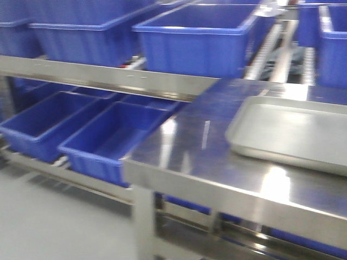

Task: Sort and place red and blue blocks on shelf
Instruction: 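Drive the base away from the table carrying both cubes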

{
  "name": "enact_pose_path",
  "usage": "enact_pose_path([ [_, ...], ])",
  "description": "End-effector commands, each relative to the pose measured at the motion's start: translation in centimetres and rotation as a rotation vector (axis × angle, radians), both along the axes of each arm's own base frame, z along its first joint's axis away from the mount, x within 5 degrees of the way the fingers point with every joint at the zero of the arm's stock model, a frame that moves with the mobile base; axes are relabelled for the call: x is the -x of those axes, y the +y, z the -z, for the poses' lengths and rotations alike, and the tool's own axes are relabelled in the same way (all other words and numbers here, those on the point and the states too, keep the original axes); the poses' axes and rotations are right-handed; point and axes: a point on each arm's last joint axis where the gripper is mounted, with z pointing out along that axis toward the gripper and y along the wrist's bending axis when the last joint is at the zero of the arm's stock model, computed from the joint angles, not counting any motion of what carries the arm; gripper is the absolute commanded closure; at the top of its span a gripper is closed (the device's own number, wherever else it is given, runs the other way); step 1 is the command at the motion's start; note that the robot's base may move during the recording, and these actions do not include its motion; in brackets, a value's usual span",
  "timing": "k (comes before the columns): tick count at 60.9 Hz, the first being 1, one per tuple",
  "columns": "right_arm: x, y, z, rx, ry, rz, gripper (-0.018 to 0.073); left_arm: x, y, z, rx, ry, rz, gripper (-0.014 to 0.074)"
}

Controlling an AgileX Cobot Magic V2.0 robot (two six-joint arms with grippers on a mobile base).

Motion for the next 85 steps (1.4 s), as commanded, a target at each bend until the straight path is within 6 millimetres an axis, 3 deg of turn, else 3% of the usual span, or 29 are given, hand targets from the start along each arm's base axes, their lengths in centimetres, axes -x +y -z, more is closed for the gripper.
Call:
enact_pose_path([
  [1,-0.05,-0.07,-1.66,0.007,-0.109,0.008,0.0510,0.17,-0.10,-1.82,0.019,-0.115,0.014,0.0474],
  [85,-0.05,-0.07,-1.66,0.007,-0.109,0.008,0.0510,0.17,-0.10,-1.82,0.019,-0.115,0.014,0.0474],
])
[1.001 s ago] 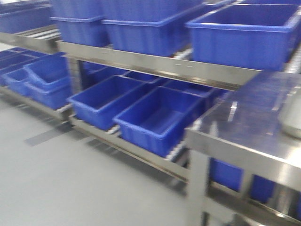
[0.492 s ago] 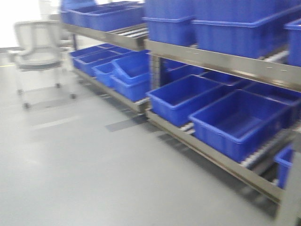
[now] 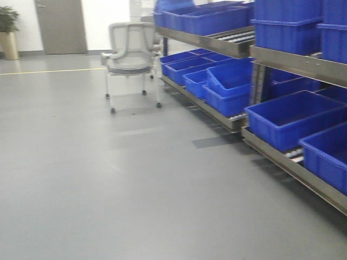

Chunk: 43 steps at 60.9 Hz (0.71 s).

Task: Sort and place red and blue blocks on shelf
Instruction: 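Drive the base away from the table carrying both cubes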

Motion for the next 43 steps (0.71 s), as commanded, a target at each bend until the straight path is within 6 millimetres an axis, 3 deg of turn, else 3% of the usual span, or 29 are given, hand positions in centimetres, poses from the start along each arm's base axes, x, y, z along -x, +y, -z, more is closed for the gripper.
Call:
enact_pose_path([
  [1,-0.05,-0.07,-1.66,0.007,-0.109,0.008,0.0510,0.17,-0.10,-1.82,0.019,-0.115,0.014,0.0474],
  [43,-0.05,-0.07,-1.66,0.007,-0.109,0.008,0.0510,0.17,-0.10,-1.82,0.019,-0.115,0.014,0.0474],
])
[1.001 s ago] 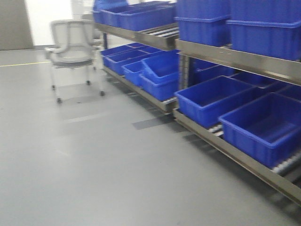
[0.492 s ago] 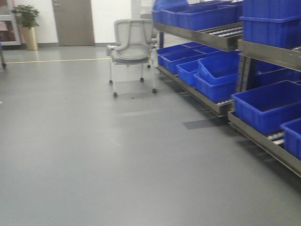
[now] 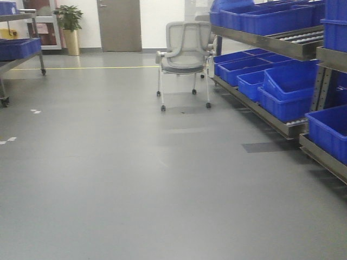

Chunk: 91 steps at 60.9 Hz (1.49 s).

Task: Sort and place red and blue blocks on shelf
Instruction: 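Drive the base away from the table carrying both cubes, then drive the base across the room toward the bin shelves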

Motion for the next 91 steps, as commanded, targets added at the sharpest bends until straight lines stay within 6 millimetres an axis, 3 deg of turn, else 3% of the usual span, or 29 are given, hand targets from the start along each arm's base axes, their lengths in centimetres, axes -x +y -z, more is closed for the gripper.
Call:
enact_pose_path([
  [1,-0.05,-0.07,-1.66,0.007,-0.109,0.008,0.0510,0.17,-0.10,-1.82,0.019,-0.115,0.014,0.0474],
  [91,-0.05,-0.07,-1.66,0.007,-0.109,0.008,0.0510,0.17,-0.10,-1.82,0.019,-0.115,0.014,0.0474],
])
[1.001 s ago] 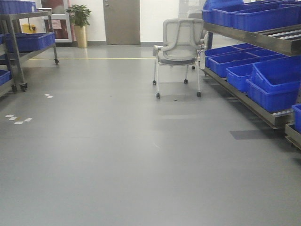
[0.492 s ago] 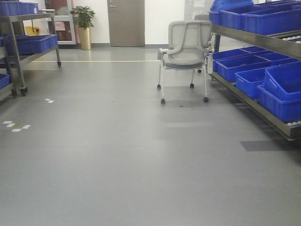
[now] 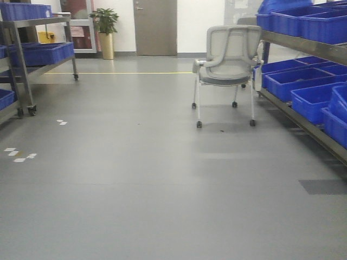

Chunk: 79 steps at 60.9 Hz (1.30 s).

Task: Sort and place red and blue blocks on shelf
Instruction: 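Drive the base across the room toward the bin shelves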

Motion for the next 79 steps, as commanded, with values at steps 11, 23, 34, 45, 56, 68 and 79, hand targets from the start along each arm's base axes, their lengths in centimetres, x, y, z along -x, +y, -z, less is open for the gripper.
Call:
enact_pose_path([
  [11,-0.05,-0.07,-1.66,0.007,-0.109,0.008,0.0510,0.17,-0.10,-1.82,0.019,-0.115,0.014,0.0474],
  [23,-0.05,-0.07,-1.66,0.007,-0.109,0.008,0.0510,0.17,-0.10,-1.82,0.019,-0.115,0.014,0.0474],
  [34,-0.05,-0.07,-1.66,0.007,-0.109,0.008,0.0510,0.17,-0.10,-1.82,0.019,-0.115,0.014,0.0474],
  [45,-0.05,-0.07,-1.66,0.007,-0.109,0.008,0.0510,0.17,-0.10,-1.82,0.019,-0.115,0.014,0.0474],
  [56,-0.05,-0.07,-1.66,0.007,-0.109,0.008,0.0510,0.17,-0.10,-1.82,0.019,-0.115,0.014,0.0474],
  [68,-0.05,-0.07,-1.66,0.007,-0.109,0.008,0.0510,0.17,-0.10,-1.82,0.019,-0.115,0.014,0.0474],
  [79,-0.05,-0.07,-1.66,0.007,-0.109,0.008,0.0510,0.17,-0.10,-1.82,0.019,-0.115,0.014,0.0474],
])
